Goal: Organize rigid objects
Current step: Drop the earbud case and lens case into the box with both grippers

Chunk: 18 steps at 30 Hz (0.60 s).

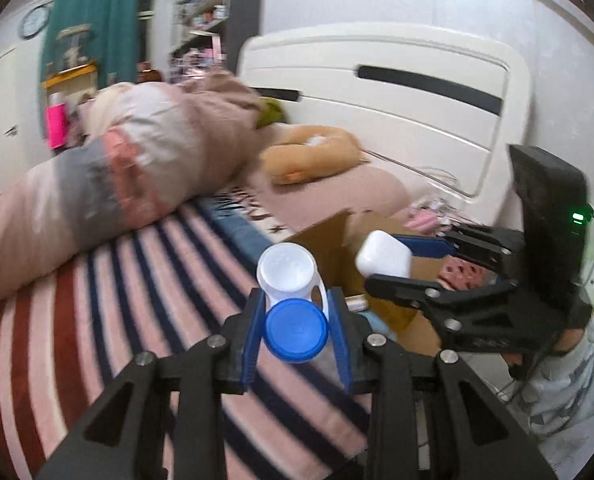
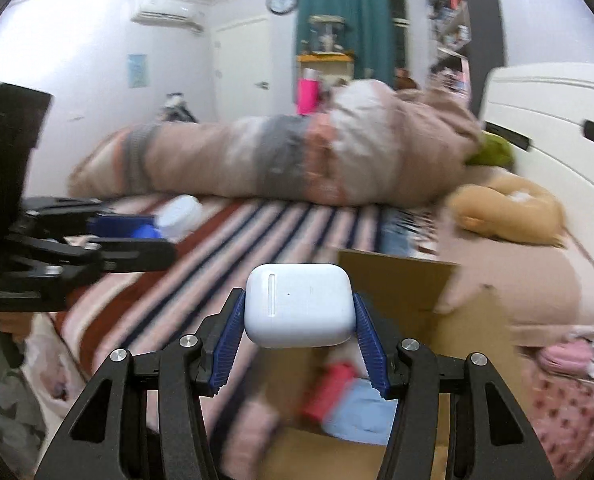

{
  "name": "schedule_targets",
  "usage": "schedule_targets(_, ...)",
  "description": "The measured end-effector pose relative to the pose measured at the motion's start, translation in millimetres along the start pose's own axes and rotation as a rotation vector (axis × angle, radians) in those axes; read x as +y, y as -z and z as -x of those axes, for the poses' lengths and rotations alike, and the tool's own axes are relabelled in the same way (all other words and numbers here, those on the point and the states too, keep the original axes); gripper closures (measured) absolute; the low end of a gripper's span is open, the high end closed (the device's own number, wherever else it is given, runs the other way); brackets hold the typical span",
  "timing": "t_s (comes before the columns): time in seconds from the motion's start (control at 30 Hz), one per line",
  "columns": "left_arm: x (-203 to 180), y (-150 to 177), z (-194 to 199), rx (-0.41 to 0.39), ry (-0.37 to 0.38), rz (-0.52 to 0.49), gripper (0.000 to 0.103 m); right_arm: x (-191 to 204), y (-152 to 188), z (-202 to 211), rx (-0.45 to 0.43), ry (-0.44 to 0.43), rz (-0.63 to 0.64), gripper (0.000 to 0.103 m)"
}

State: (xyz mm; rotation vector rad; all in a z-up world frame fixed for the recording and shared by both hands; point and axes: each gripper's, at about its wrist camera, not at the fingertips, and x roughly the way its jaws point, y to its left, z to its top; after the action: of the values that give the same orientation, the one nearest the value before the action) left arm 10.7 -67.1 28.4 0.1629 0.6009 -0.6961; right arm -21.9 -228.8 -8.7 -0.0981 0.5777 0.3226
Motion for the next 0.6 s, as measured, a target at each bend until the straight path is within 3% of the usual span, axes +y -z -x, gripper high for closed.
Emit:
schedule_targets(0.2,-32.7,-18.4,-64.7,0.129,0.018,-0.058,0.075,-61.0,4.5,-34.5,0.166,0.059,0.017,0.053)
schedule_targets(0.4,-43.4,-23.2,-103.6,0.212,-0.002,-0.094,0.075,-75.7,5.4,-76.0,0.291,0.050,0.101,0.053)
schedule_targets(0.6,-43.0,-20.2,-121.8,0.255,-0.021,-0.115,0.075,-83.2,5.7,-89.3,0.310,0.076,0.112,0.053)
